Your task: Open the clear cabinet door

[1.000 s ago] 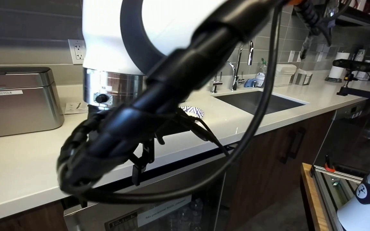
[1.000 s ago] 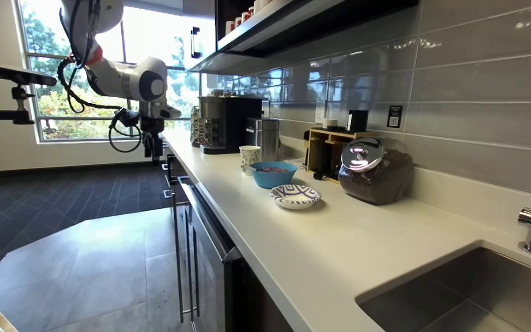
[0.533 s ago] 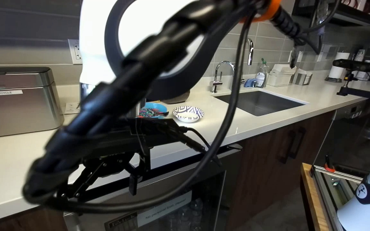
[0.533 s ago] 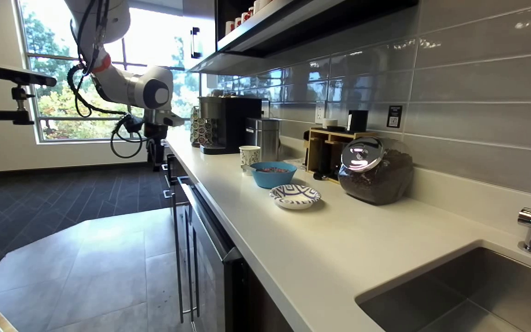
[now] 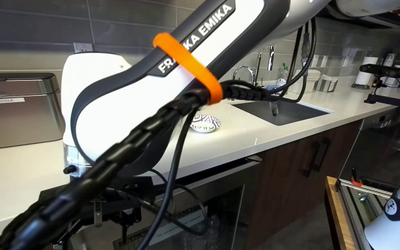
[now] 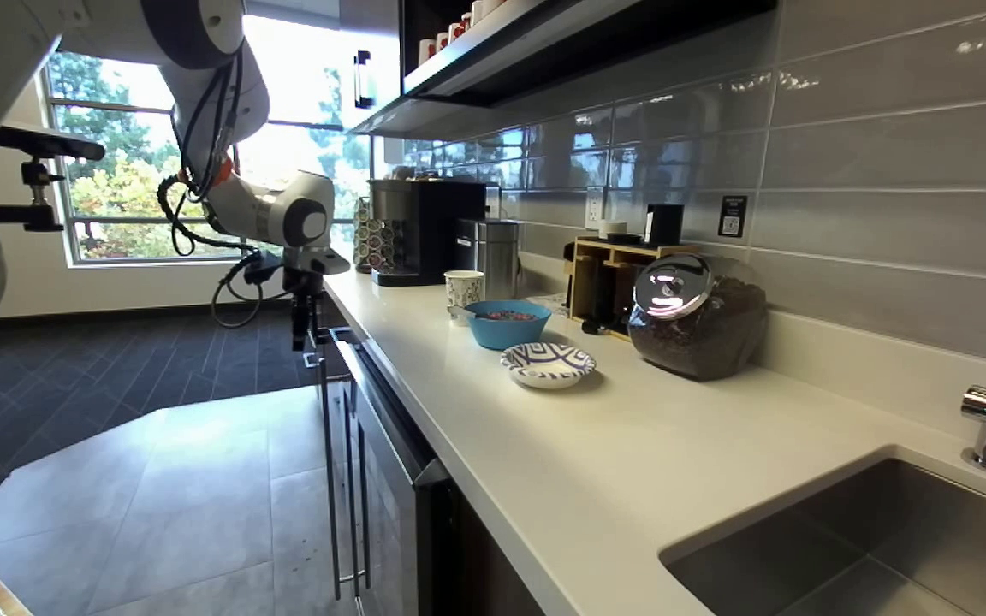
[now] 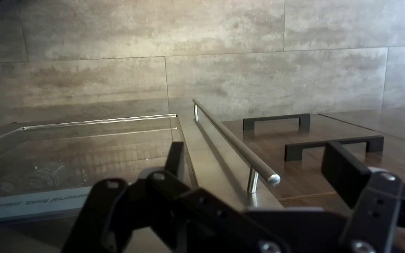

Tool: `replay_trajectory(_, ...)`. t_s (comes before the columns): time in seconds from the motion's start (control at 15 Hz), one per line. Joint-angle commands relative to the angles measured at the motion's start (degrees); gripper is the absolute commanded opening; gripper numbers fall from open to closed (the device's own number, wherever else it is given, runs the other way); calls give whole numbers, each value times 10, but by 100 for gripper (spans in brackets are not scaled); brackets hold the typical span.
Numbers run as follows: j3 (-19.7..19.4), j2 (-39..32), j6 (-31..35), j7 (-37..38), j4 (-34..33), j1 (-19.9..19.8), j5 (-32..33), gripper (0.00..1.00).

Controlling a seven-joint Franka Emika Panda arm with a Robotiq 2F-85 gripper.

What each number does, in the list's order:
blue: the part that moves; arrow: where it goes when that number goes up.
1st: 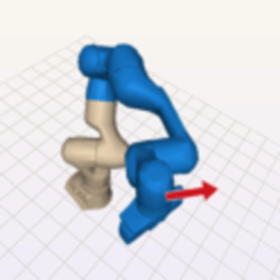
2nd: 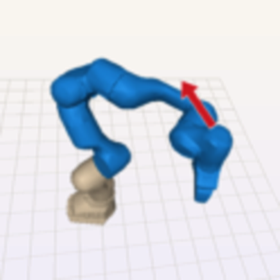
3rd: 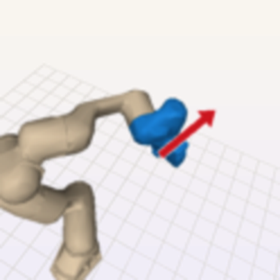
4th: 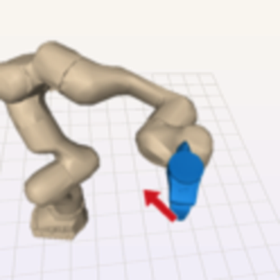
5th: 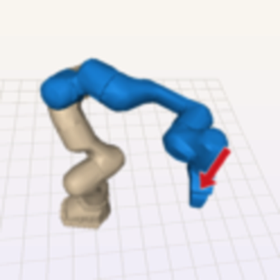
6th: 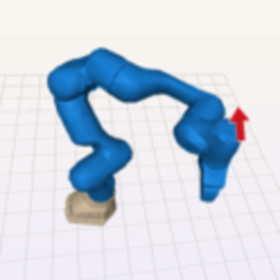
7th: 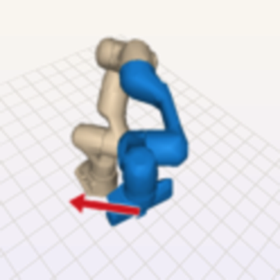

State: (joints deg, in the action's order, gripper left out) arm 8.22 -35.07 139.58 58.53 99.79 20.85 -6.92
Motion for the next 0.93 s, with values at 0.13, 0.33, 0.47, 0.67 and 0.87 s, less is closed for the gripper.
replay_trajectory(0.13,-44,-83,31,68,-83,41,13,100)
replay_trajectory(0.33,-63,-107,34,87,-108,55,27,68)
replay_trajectory(0.47,-73,-123,33,97,-123,62,37,58)
replay_trajectory(0.67,-84,-141,30,111,-142,73,53,48)
replay_trajectory(0.87,-90,-155,30,125,-158,79,65,68)
